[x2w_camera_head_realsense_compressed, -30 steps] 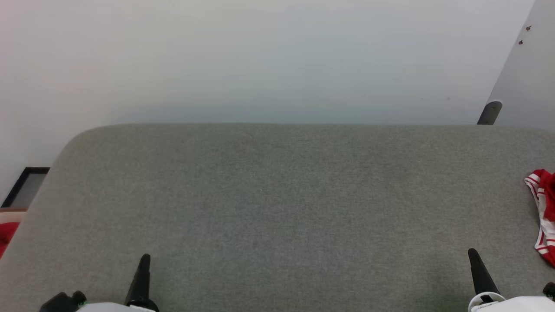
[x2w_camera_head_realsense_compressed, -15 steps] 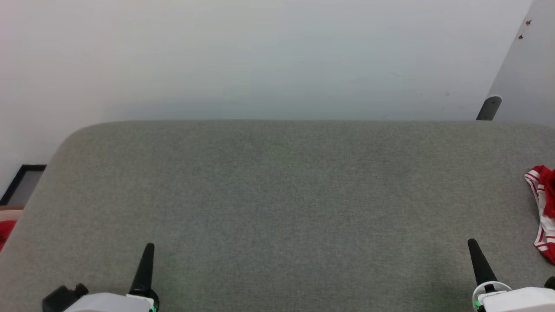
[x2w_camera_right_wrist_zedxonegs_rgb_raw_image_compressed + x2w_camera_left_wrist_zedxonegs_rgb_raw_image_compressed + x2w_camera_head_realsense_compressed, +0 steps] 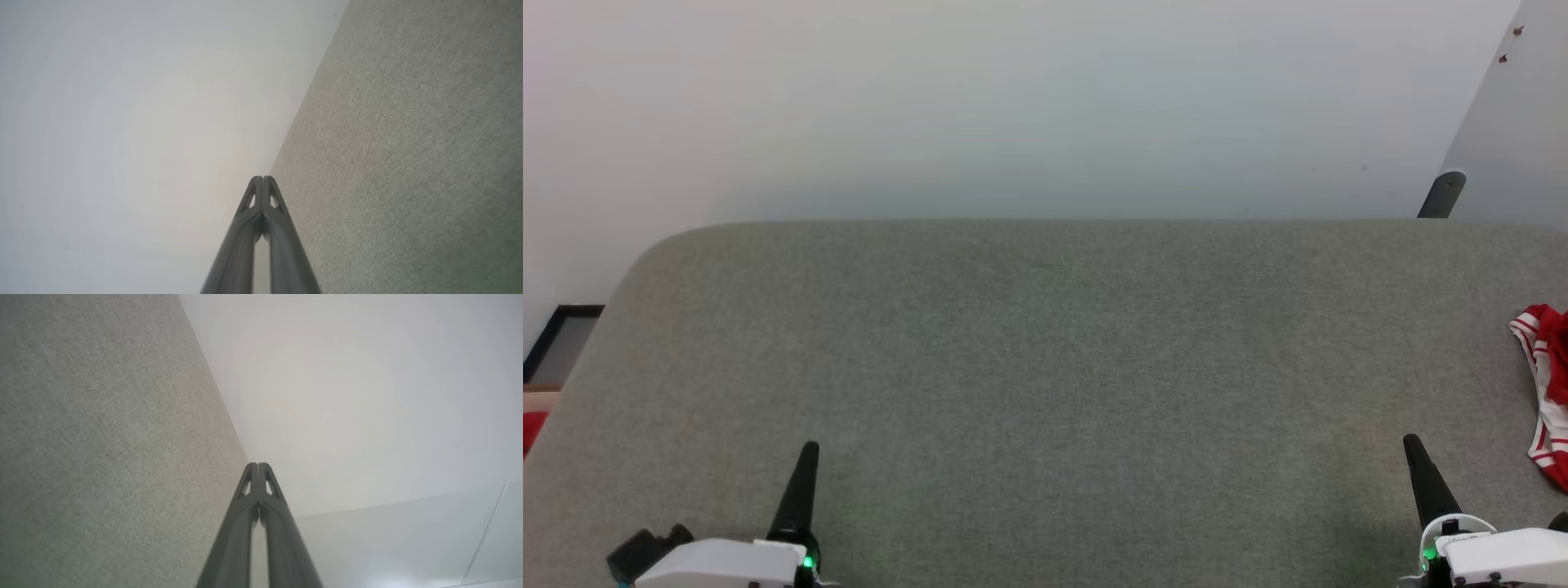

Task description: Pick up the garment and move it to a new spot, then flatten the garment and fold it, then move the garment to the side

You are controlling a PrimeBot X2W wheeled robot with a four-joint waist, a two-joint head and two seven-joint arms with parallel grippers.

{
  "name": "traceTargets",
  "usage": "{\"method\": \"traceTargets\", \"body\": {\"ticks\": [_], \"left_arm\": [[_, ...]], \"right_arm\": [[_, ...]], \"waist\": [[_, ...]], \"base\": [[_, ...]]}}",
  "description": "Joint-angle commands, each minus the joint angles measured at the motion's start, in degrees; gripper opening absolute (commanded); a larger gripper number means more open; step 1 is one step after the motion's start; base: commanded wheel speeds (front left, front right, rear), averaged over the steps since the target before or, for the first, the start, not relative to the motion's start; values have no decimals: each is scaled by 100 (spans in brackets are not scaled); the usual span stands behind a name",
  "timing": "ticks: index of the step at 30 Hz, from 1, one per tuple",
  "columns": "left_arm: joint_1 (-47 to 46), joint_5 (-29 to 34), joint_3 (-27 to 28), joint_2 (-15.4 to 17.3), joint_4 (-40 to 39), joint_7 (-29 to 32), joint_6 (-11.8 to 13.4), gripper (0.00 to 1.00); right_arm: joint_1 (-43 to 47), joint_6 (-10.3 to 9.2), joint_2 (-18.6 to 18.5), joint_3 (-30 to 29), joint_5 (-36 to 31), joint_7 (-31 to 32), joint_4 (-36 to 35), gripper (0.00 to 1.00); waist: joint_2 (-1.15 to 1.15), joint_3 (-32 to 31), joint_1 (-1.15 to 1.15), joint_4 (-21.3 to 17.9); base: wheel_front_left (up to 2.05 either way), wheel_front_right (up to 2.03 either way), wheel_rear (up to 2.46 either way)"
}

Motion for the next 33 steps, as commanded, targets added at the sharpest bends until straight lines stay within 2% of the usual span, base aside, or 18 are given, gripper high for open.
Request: {"method": "traceTargets", "body": {"ticks": [1, 33], "left_arm": [[-109, -103, 24, -12, -37, 26, -24, 0], [-366, -1250, 125, -208, -41, 378, -32, 0]], "right_arm": [[-134, 1, 7, -22, 134, 30, -18, 0], [-395, 1, 94, -139, 1474, 381, 18, 0]], "waist": [[0, 7, 0, -3], [0, 164, 0, -72]], "base": [[0, 0, 0], [0, 0, 0]]}}
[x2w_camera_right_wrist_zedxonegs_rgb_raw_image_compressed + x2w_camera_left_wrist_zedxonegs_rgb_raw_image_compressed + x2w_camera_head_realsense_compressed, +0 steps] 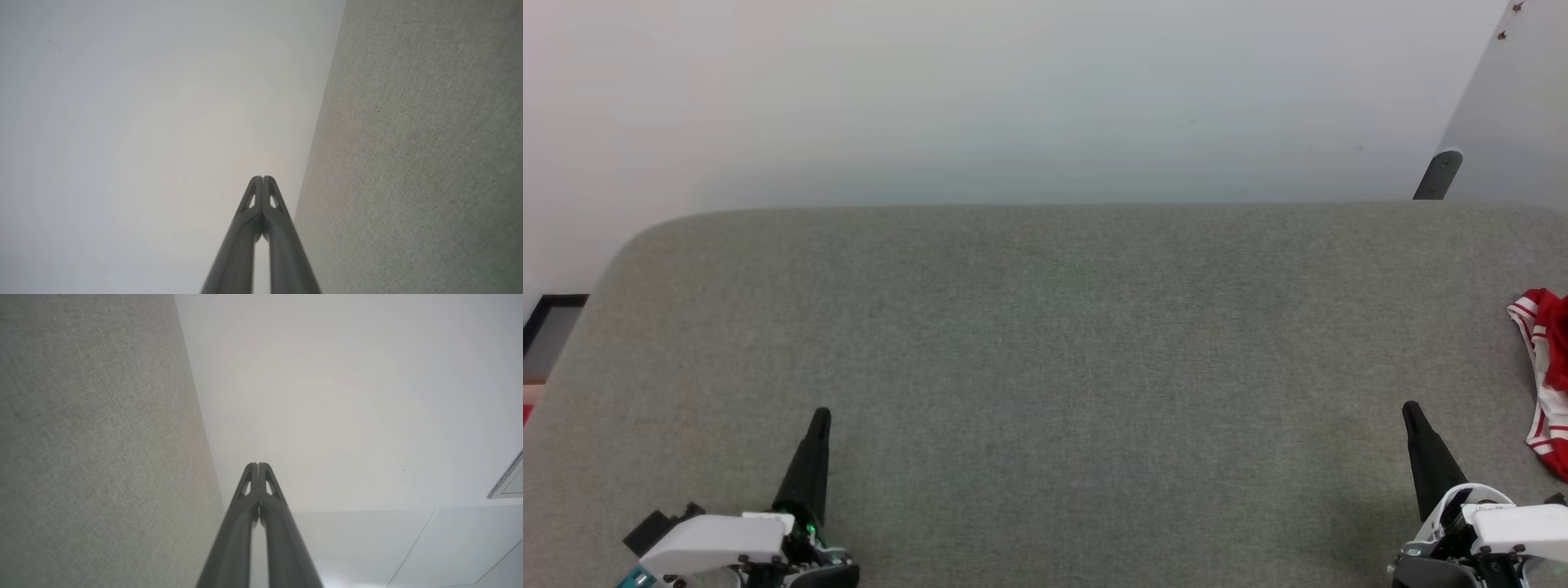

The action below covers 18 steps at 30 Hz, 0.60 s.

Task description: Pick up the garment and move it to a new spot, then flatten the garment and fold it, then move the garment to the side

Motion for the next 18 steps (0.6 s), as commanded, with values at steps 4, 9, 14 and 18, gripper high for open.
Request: {"method": "traceTargets", "body": {"ticks": [4, 9, 14, 18], "left_arm": [[-90, -207, 33, -39, -8, 57, -32, 0], [-104, -236, 36, -42, -8, 72, -32, 0], [-104, -236, 36, -42, -9, 71, -32, 0], [-103, -236, 35, -42, -8, 71, -32, 0]], "right_arm": [[-115, 2, 32, -29, 226, 68, 4, 0], [-95, 2, 34, -30, 277, 80, 4, 0], [-95, 2, 33, -29, 277, 80, 4, 0], [-95, 2, 33, -28, 277, 79, 4, 0]], "waist": [[0, 24, 0, -11], [0, 33, 0, -15], [0, 33, 0, -15], [0, 33, 0, -15]], "base": [[0, 0, 0], [0, 0, 0], [0, 0, 0], [0, 0, 0]]}}
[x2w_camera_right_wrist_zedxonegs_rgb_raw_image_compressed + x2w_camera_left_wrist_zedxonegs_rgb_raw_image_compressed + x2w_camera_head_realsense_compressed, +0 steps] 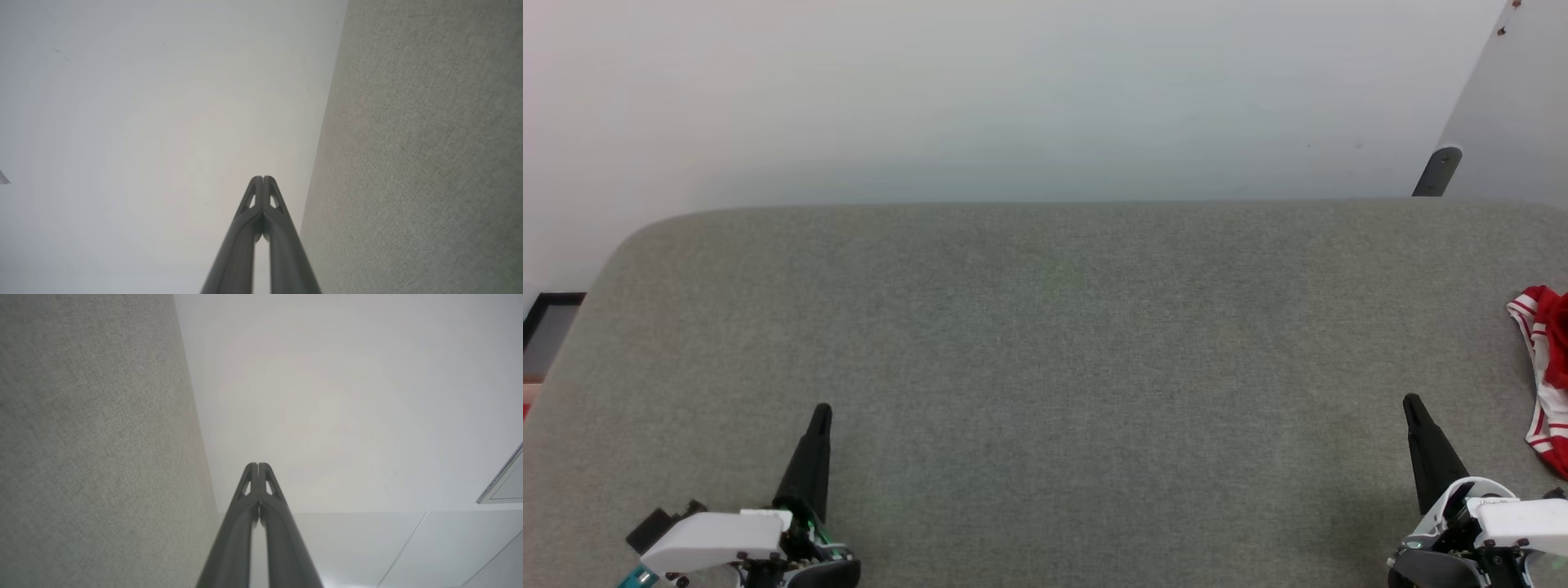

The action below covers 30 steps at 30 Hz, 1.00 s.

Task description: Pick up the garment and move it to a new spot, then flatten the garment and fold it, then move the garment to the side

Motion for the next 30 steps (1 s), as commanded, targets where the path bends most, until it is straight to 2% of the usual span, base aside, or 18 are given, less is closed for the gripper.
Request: {"method": "traceTargets", "body": {"ticks": [1, 30], "left_arm": [[-59, -17, 16, -2, -5, 13, -32, 0], [-58, -18, 13, -1, -5, 12, -32, 0]], "right_arm": [[-20, 2, 21, 0, 27, 14, -2, 0], [-20, 2, 21, 2, 28, 13, -2, 0]], "waist": [[0, 0, 0, 0], [0, 0, 0, 0]], "base": [[0, 0, 0], [0, 0, 0]]}}
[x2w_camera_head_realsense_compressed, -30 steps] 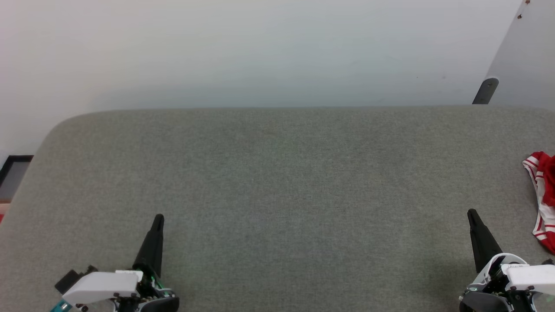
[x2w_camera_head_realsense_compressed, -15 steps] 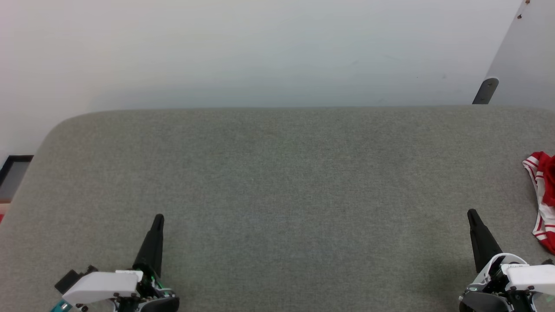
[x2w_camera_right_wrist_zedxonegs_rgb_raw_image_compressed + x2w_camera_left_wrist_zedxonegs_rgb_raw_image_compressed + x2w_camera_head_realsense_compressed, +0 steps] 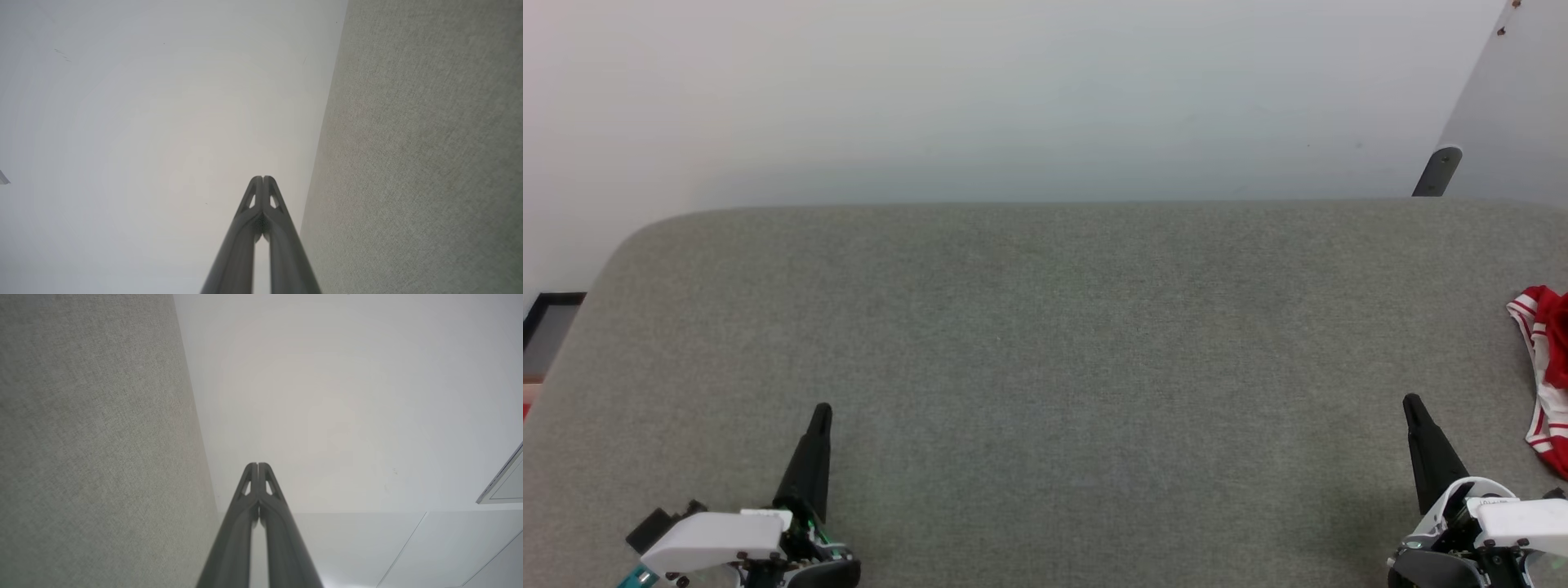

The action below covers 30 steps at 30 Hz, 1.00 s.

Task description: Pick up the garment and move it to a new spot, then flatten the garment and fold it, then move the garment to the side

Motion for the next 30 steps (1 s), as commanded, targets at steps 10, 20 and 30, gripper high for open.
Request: {"method": "traceTargets", "body": {"ticks": [10, 20, 30], "left_arm": [[-57, -18, 10, 0, -5, 12, -33, 0], [-57, -18, 11, 0, -5, 11, -32, 0], [-56, -19, 10, 0, -5, 11, -32, 0]], "right_arm": [[-19, 2, 21, 1, 28, 15, -2, 0], [-19, 2, 21, 2, 29, 14, -2, 0], [-19, 2, 21, 2, 29, 14, -2, 0]], "waist": [[0, 0, 0, 0], [0, 0, 0, 0], [0, 0, 0, 0]], "base": [[0, 0, 0], [0, 0, 0], [0, 0, 0]]}}
